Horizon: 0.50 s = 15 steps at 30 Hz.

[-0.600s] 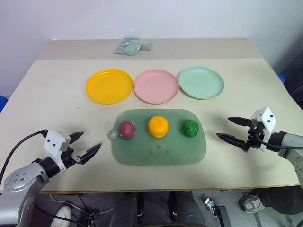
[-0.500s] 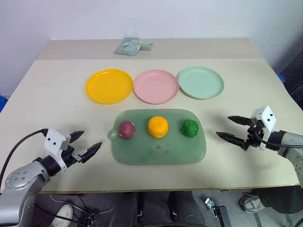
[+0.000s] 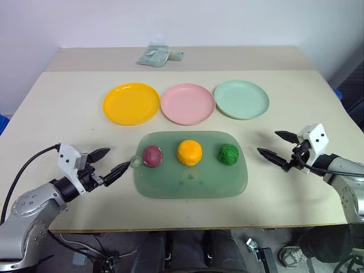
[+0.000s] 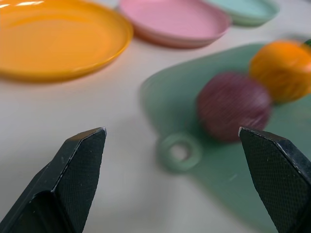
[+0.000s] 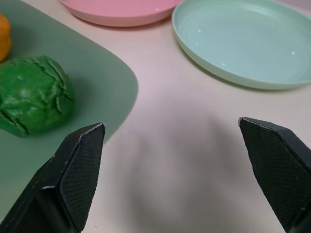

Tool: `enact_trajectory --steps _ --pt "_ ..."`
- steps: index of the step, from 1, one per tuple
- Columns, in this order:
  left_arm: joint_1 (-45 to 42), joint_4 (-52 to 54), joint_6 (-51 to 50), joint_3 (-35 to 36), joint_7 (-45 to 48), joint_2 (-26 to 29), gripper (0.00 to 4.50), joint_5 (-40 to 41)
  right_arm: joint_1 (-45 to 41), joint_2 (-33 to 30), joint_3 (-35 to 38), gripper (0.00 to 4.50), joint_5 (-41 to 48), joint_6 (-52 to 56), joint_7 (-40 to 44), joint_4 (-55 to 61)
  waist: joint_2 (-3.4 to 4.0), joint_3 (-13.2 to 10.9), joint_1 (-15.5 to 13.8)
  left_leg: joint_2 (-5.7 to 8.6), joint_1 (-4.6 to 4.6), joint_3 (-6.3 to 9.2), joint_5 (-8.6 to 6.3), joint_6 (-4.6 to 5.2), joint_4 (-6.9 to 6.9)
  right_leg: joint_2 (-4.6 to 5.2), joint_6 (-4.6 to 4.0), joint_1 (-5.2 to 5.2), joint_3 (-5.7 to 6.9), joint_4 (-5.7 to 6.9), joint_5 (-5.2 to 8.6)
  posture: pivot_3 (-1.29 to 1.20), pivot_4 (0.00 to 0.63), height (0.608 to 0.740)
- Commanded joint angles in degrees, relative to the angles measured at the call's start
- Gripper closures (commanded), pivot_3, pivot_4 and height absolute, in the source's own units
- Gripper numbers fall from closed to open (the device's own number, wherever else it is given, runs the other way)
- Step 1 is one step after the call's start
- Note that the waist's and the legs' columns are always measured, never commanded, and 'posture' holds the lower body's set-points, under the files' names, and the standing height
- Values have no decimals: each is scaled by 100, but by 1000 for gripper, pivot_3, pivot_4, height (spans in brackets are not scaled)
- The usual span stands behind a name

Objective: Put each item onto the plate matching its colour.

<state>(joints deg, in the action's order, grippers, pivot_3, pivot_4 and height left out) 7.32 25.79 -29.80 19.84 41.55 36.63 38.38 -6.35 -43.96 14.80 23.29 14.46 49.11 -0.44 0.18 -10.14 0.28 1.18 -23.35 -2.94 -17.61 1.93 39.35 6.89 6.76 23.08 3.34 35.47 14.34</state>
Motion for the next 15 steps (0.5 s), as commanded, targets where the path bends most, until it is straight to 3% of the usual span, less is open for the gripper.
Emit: enact_trajectory --steps 1,9,15 --pt "-362 201 -136 -211 110 161 0 142 45 -70 405 12 131 -119 24 104 0 0 -15 1 0 0 0 0 0 -4 0 -1 0 1 0 0 150 740" --pt "-1100 -379 219 -1419 678 462 0 -786 751 -156 799 12 767 320 501 1013 2 1 -110 0 4 -11 3 0 1 -14 1 -1 4 5 0 0 150 740" --pt "-1835 -1227 553 -2071 706 235 0 -1470 1753 -416 982 12 1395 996 876 2444 -2 3 -115 -1 8 -3 2 3 6 -16 2 -11 5 7 0 0 150 740"
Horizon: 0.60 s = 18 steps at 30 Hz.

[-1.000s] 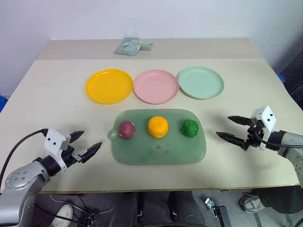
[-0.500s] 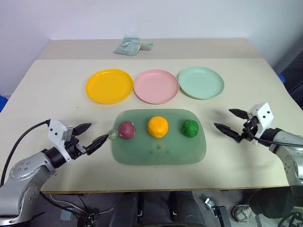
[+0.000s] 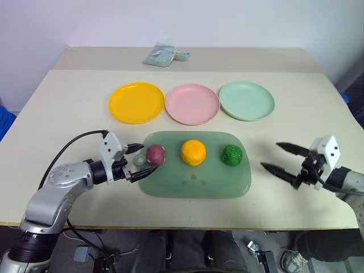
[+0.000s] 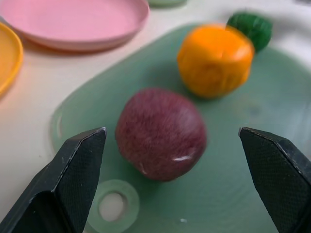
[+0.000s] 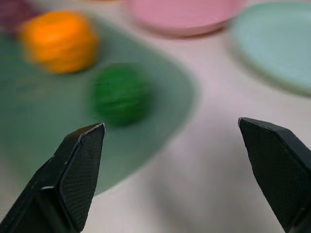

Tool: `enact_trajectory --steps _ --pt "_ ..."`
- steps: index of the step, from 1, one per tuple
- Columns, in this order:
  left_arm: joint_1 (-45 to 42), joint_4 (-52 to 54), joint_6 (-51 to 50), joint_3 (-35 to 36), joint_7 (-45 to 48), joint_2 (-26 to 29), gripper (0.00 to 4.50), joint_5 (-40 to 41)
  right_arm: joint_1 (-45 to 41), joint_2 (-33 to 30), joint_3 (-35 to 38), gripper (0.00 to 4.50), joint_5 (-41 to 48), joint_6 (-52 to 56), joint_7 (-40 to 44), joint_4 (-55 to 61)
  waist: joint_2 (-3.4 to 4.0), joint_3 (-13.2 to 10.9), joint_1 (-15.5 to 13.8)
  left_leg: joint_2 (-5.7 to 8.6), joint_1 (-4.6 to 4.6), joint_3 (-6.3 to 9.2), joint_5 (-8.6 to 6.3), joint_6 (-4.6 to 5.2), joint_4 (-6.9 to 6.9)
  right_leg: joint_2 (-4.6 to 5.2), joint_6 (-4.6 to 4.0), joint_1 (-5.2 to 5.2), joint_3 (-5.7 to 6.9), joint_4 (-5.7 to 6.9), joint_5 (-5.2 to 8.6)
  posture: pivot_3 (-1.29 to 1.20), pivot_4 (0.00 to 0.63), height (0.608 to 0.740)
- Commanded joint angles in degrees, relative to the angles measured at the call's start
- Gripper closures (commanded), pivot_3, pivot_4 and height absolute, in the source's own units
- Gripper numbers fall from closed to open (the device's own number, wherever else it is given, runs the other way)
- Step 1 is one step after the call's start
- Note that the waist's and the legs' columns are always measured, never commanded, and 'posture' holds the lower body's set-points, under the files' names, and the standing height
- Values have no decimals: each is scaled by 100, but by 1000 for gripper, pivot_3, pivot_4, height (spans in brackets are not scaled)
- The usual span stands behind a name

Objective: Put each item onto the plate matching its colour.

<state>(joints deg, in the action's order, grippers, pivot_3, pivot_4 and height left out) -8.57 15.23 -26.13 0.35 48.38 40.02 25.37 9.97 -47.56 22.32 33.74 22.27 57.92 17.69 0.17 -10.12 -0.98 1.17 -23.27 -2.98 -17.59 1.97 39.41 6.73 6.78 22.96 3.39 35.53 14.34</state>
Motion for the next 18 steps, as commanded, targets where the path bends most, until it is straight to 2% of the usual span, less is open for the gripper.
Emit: enact_trajectory --steps 1,5,8,9,12,16,18 --pt "-310 -262 225 -183 65 -134 0 -223 171 -32 217 12 384 265 -63 803 0 0 16 0 1 0 0 0 1 1 0 0 0 1 0 0 150 740" --pt "-476 -516 309 -306 233 -302 0 -257 167 182 103 12 462 417 -457 1298 0 0 24 -3 3 1 0 -1 1 0 0 2 -1 3 0 0 150 740" --pt "-619 -713 325 -263 237 -434 801 -240 41 309 -55 0 414 507 -794 1523 -1 0 13 -2 2 2 1 -1 5 2 0 1 -1 5 0 0 150 740" --pt "-719 -801 320 -224 175 -479 1233 -263 -63 339 -108 0 413 546 -924 1595 -1 0 9 -2 1 3 0 -1 10 2 0 0 -1 5 0 0 150 740" --pt "-1224 -1216 469 -36 -242 -774 1233 -356 -493 454 -209 0 478 673 -1316 1674 -3 -1 0 -1 -2 10 -1 1 23 2 1 -3 1 11 0 0 150 740" --pt "-2826 -2571 395 50 -1573 -1631 1233 -807 -1235 640 -458 0 526 858 -1726 1543 -21 -9 -117 1 -11 21 -3 5 62 0 1 -4 8 39 0 0 150 740" --pt "-3463 -3312 488 -61 -1811 -1957 1233 -1030 -1396 680 -596 0 494 913 -1734 1461 -23 -6 -143 9 -12 20 -6 11 67 0 3 -5 9 45 0 0 150 740"
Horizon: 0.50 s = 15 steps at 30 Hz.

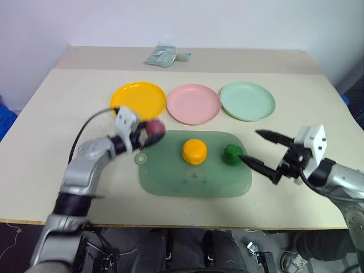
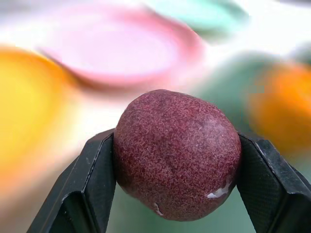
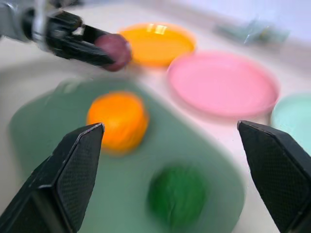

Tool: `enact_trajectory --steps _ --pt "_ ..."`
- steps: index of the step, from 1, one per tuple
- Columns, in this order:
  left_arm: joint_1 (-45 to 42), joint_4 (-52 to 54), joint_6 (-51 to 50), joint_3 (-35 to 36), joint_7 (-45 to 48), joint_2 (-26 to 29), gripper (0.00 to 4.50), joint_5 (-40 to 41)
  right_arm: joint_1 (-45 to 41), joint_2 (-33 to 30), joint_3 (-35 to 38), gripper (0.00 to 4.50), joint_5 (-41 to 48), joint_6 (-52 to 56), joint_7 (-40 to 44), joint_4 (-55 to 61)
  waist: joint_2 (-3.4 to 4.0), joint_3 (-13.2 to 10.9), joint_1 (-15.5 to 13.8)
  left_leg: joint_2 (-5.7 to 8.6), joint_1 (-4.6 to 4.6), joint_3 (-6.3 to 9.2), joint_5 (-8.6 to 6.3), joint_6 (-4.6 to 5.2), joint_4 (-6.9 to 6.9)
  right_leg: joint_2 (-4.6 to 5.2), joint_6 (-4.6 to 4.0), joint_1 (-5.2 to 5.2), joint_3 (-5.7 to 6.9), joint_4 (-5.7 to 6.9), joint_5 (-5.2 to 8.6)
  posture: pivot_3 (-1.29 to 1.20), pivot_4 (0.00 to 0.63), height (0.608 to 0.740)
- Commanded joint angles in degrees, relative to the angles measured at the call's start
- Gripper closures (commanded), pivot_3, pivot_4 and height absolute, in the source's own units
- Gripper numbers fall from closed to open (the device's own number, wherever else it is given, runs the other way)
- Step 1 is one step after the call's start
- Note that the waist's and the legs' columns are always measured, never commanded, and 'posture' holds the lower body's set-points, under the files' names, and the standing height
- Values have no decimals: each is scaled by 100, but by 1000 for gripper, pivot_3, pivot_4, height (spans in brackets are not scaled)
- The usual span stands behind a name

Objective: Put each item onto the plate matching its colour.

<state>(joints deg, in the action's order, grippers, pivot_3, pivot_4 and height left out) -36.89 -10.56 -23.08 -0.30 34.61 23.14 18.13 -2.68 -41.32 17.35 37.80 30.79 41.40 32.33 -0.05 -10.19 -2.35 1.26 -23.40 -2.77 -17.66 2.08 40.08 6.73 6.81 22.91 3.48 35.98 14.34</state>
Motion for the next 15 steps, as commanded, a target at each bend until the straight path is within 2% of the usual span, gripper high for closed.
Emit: enact_trajectory --steps 1,4,9,10,12,15 --pt "-946 -1152 302 -77 -433 -447 1233 -392 -167 61 -187 0 53 51 -49 -41 -3 4 -15 1 1 -1 -2 4 0 0 1 -1 -1 1 1 0 150 740" --pt "-1989 -2986 970 -312 -445 -979 1233 -842 -212 112 -389 0 -26 -44 10 -127 -5 3 -4 10 -5 -5 -9 18 0 0 3 -6 3 3 2 0 150 740" --pt "-2942 -4806 1677 -168 -368 -1385 1233 -1030 -80 198 -455 0 -65 -123 -17 -33 -15 -3 58 13 -9 -32 -21 38 -2 6 32 0 2 -16 0 0 150 740" --pt "-3037 -4990 1752 -122 -324 -1420 595 -1019 -34 211 -461 0 -73 -139 -33 -2 -15 -3 59 8 -9 -32 -20 37 -2 6 36 1 2 -14 2 0 150 740" --pt "-3157 -5186 1922 -105 -250 -1442 54 -1069 95 247 -454 0 -90 -165 -101 85 -15 -3 62 4 -9 -32 -19 35 -2 5 37 3 3 -12 3 0 150 740" --pt "-3112 -5008 2121 -57 51 -1319 54 -1041 283 272 -381 0 -71 -143 -204 236 -15 -3 52 4 -9 -32 -18 34 0 5 37 3 2 -10 3 0 150 740"
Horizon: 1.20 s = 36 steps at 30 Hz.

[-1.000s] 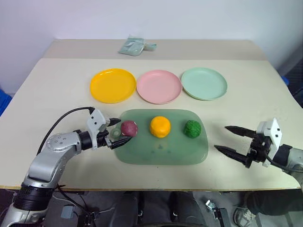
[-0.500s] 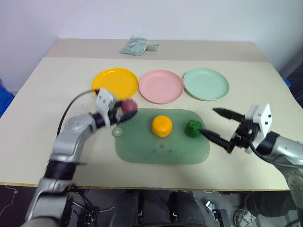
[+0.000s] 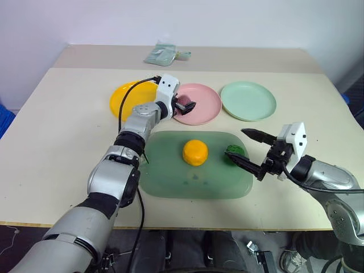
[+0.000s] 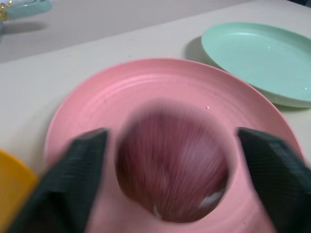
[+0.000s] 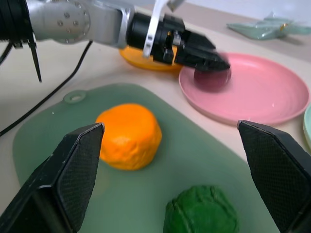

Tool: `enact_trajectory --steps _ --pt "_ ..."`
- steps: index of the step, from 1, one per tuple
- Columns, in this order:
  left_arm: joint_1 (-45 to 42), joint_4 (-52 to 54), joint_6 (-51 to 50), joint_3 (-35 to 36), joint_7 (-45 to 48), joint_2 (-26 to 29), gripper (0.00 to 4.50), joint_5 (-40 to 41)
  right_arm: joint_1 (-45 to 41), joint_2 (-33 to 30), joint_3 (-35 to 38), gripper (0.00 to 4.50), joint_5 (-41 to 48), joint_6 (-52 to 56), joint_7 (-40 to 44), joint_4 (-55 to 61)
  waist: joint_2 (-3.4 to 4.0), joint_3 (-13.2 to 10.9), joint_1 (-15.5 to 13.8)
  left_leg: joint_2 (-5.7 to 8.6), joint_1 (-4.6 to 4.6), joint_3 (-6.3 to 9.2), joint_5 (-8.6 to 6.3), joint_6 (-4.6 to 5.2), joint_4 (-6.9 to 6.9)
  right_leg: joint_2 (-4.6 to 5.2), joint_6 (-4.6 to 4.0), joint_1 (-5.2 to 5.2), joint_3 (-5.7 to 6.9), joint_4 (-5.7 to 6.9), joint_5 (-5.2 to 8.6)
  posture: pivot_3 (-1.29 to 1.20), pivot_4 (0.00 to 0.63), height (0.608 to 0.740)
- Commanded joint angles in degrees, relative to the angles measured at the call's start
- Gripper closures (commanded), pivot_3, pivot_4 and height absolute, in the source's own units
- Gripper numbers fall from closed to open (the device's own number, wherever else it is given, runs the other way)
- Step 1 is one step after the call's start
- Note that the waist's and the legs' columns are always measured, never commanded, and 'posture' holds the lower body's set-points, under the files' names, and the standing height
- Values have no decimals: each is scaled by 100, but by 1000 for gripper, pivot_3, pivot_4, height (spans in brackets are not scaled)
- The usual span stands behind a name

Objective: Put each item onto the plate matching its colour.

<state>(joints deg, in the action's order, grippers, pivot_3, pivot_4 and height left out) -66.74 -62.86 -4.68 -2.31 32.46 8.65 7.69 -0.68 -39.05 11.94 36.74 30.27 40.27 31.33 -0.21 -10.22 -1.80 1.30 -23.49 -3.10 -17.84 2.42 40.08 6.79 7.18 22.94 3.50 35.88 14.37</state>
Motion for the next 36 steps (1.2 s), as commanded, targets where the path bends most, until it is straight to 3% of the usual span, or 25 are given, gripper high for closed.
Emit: enact_trajectory --steps 1,4,7,10,14,19,22,23,28,33,36 --pt "-60 365 304 175 377 207 54 31 134 37 180 0 47 -73 -120 388 0 0 -11 0 0 -1 0 0 0 1 0 0 0 0 0 0 150 740" --pt "371 1286 99 265 1123 460 54 320 256 -12 252 0 102 1 -193 524 1 1 4 -1 0 0 1 -2 1 1 0 2 -1 5 0 0 150 740" --pt "1428 3427 -800 -177 2642 892 54 921 291 -72 324 0 166 103 -234 571 5 2 52 -3 0 0 1 -5 0 1 0 4 -3 8 0 0 150 740" --pt "2203 4959 -1498 -714 3423 1320 54 1143 289 -156 327 0 189 203 -197 576 6 3 92 -2 1 9 2 -7 1 2 -1 -2 -3 8 0 0 150 740" --pt "2571 5628 -1849 -1159 3637 1513 54 984 265 -216 287 0 163 261 -134 546 5 3 59 -1 2 18 4 -10 15 2 -2 -12 -3 -4 0 0 150 740" --pt "2713 5537 -1530 -1789 3529 1558 54 298 225 -203 241 0 130 274 -123 526 11 6 100 0 12 15 3 -8 9 0 -3 -15 -11 -3 1 0 150 740" --pt "2795 5646 -1596 -1842 3645 1602 1283 334 256 -183 216 0 85 235 -118 514 11 6 96 -1 10 16 3 -7 9 0 -3 -11 -11 -1 1 0 150 740" --pt "2801 5633 -1601 -1822 3568 1606 1514 295 263 -180 211 0 72 221 -115 509 11 6 96 -1 11 16 3 -7 9 0 -3 -12 -12 -1 1 0 150 740" --pt "2677 5422 -1610 -1241 2832 1467 1522 372 266 -158 182 0 22 157 -101 473 11 6 97 -1 10 16 2 -5 9 1 -3 -12 -13 -2 1 0 150 740" --pt "2234 4563 -1575 188 617 1272 1522 279 239 -100 149 0 -29 47 -83 399 6 3 97 -1 8 18 2 -5 9 1 -3 -7 -13 0 1 0 150 740" --pt "1875 3726 -1652 621 -546 1394 1522 -5 189 -70 81 0 -81 -11 -53 295 6 3 100 -1 8 18 2 -5 8 1 -2 -5 -13 3 1 0 150 740"
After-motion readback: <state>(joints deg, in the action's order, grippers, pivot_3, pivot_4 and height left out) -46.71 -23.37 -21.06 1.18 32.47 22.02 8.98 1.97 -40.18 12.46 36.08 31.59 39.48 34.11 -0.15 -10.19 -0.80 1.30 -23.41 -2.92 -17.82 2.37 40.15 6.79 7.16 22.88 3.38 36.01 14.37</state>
